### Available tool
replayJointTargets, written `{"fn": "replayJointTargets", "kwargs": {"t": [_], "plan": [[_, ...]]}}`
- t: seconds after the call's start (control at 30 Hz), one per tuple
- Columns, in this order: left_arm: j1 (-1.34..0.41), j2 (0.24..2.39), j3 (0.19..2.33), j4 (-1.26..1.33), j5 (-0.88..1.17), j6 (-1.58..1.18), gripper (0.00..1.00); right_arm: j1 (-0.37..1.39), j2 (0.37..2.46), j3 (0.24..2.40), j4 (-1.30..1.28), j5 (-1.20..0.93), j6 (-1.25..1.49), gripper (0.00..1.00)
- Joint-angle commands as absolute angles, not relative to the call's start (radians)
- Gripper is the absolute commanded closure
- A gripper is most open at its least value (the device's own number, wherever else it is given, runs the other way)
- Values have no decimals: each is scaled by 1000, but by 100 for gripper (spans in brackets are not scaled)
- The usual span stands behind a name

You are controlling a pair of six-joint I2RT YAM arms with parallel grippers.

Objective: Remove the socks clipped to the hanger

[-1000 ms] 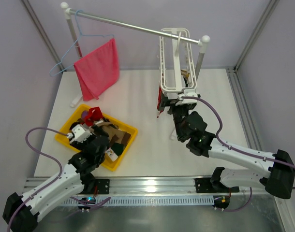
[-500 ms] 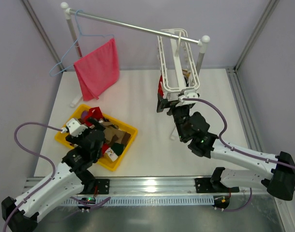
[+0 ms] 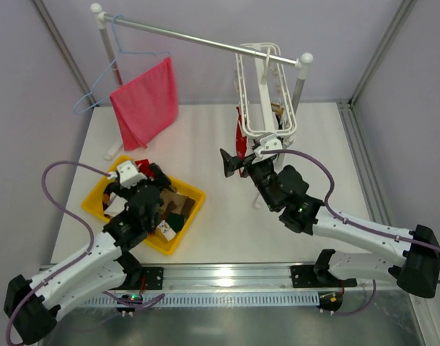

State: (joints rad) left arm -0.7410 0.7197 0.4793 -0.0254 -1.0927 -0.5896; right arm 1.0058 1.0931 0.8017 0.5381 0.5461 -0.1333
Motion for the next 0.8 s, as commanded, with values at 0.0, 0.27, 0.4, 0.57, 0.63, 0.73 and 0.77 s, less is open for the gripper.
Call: {"fn": "replayJointTargets", "kwargs": {"t": [0.0, 0.27, 0.4, 0.57, 0.63, 0.73, 0.77], "plan": [[-753, 846, 554, 290, -907, -390, 1, 1003, 1129, 854, 529, 425, -107, 0], [-842, 1111, 615, 604, -646, -224, 0, 1005, 1065, 861, 506, 351, -58, 0], [-845, 1219, 670, 676, -545, -210, 1, 1005, 983, 856, 468, 299, -38, 1], [-850, 1301, 742, 728, -417, -193, 0, 1005, 847, 838, 471, 256, -49, 0], [-876, 1331, 749, 767, -400, -166, 0, 1003, 809, 838, 466, 271, -73, 0], [-946, 1388, 761, 844, -429, -100, 0, 1005, 740, 830, 477, 369, -138, 0], [-965, 1405, 764, 880, -439, -89, 1, 1003, 718, 825, 488, 417, -156, 0]]}}
